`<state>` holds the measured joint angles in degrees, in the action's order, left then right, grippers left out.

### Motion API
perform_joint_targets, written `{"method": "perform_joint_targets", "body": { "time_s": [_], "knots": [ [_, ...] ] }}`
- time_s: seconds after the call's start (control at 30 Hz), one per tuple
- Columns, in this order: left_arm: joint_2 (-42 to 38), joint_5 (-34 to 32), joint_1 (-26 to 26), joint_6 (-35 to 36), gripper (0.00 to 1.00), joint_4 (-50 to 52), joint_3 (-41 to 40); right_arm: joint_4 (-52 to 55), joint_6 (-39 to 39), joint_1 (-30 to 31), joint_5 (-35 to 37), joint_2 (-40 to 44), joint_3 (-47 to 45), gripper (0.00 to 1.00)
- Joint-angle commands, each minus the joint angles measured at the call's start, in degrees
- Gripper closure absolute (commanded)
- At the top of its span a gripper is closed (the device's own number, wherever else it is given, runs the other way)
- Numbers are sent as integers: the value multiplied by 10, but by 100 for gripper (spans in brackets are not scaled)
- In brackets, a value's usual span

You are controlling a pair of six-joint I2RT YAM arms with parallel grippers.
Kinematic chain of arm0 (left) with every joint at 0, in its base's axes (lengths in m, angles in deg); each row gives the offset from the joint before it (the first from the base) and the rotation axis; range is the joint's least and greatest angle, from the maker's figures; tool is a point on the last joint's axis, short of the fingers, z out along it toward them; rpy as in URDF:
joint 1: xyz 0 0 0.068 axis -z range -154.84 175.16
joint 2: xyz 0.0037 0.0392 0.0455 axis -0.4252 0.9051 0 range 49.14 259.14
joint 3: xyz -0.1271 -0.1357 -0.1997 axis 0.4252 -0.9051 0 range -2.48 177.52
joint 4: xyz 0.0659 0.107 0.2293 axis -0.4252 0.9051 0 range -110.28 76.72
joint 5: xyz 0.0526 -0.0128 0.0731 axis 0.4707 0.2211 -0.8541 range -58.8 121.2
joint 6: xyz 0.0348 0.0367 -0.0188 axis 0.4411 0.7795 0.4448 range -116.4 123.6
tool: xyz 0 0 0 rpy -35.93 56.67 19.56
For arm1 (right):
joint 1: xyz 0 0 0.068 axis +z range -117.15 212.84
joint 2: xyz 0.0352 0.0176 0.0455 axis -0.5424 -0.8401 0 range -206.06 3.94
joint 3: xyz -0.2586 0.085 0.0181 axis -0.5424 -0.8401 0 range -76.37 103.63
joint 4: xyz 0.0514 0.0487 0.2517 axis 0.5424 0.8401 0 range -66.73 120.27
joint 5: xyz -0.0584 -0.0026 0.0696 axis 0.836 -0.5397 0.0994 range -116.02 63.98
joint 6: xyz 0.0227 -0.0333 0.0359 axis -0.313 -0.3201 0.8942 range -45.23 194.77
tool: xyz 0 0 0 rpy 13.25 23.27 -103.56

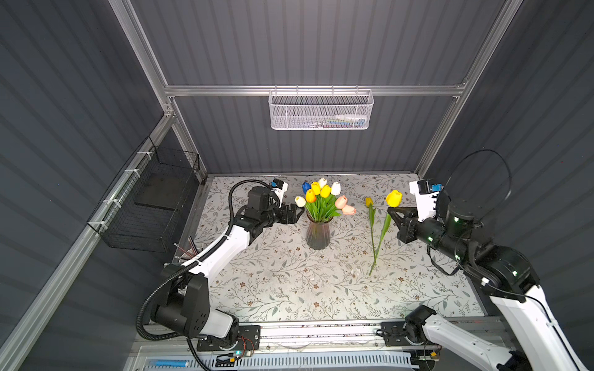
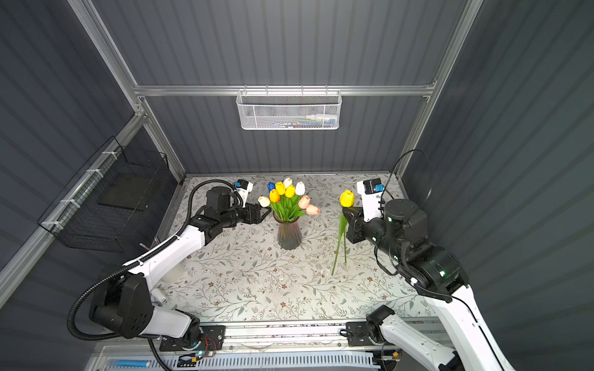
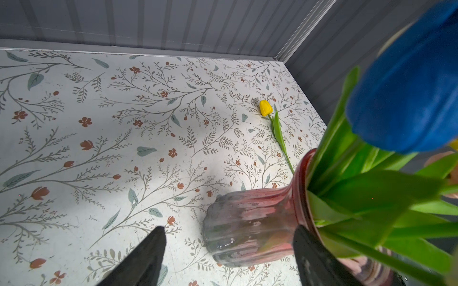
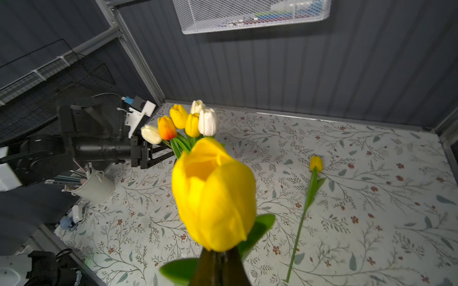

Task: Pick out yellow flowers from the vase
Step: Place the flower at the center of the board.

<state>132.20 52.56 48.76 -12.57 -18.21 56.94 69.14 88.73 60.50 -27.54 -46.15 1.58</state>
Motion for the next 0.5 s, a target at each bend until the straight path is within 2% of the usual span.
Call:
{"method": "perform_joint_targets", "body": {
  "time_s": [0.0,0.23,0.47],
  "knots": [
    [7,-5,1,8,18,4,9,23,14,-43,-54,-25,-22,100],
    [8,-3,1,9,18,6,14,6,15,-130,-133,-85,-40,100],
    [1,-2,1,7,18,4,11,-13,7,-190,-217,-192,-41,100]
  ]
}}
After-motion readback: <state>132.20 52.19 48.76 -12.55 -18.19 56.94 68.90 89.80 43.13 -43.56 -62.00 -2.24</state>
